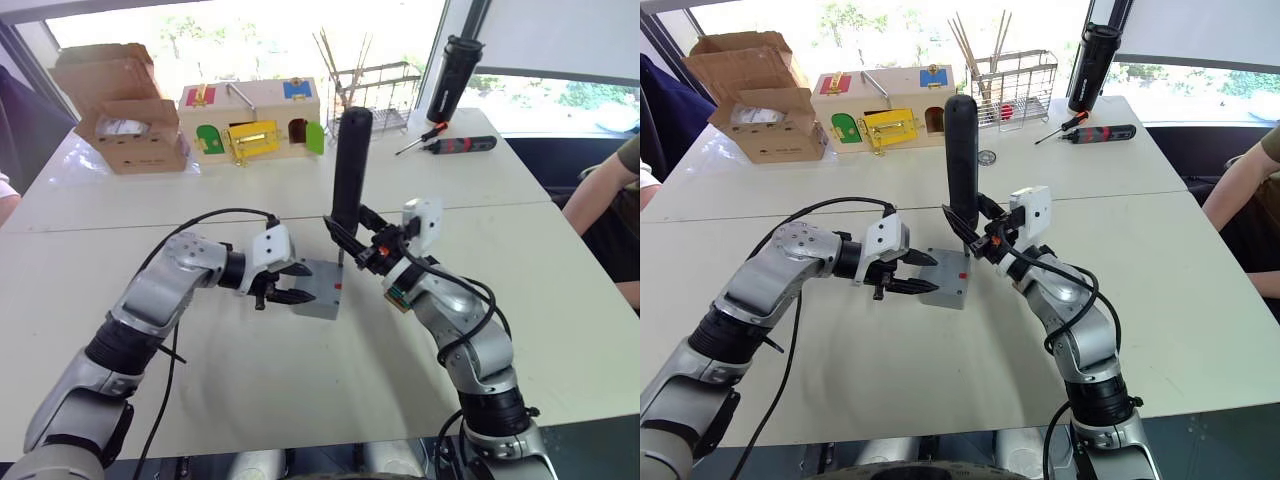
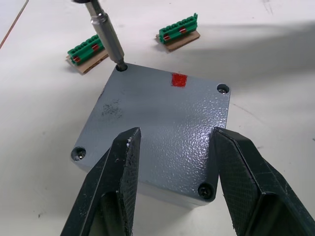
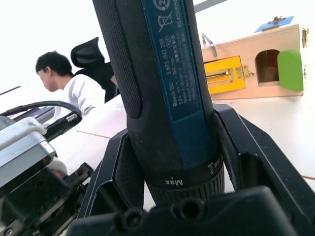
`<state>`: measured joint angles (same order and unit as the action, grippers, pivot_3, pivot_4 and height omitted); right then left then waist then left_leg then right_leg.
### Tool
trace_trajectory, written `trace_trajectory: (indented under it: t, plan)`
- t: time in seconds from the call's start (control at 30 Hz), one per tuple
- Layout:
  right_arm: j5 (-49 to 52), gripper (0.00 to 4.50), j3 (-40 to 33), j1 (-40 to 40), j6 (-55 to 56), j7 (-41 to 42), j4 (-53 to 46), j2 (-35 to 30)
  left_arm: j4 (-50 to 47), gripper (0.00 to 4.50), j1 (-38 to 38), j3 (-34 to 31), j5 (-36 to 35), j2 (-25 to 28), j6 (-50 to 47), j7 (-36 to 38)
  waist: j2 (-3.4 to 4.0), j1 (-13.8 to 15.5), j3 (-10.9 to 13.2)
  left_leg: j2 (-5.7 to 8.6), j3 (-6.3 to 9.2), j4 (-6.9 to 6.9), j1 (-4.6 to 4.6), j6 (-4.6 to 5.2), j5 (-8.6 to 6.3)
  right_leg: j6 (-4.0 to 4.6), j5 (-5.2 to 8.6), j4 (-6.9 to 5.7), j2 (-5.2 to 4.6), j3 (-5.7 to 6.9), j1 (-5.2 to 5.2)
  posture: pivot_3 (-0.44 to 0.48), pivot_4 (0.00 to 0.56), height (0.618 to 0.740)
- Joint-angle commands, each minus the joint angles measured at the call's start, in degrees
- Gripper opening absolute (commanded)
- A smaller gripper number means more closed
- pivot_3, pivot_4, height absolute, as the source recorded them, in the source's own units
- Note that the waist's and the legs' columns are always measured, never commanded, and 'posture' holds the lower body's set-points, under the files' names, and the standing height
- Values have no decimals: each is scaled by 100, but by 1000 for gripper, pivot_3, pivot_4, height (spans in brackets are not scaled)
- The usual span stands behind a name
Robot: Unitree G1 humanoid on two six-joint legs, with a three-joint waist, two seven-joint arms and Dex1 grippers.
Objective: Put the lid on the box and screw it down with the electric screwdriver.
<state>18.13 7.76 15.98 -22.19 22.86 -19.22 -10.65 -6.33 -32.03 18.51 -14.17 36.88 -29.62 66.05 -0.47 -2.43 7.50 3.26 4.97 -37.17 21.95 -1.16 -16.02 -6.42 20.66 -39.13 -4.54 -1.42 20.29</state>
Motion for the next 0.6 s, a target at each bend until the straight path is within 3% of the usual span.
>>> trace_trajectory:
  t: [0.03,0.2,0.6]
  plan:
    - [-207,1788,189,-327,-253,-41,680,-20,40,2328,-16,48,121,19,-1,-17,0,1,0,0,0,0,-5,0,0,0,0,1,-1,0,0,0,150,740]
    - [-227,1788,150,-423,-121,-86,741,-11,54,2328,-19,69,139,15,-4,-38,0,6,0,0,0,17,-50,7,-5,1,1,14,-3,-3,-31,0,150,740]
    - [-423,1788,212,-691,115,-279,892,-35,126,2328,-31,111,253,-62,36,-55,-9,35,-14,-3,11,21,-64,7,-7,1,1,58,-1,0,-65,0,150,740]
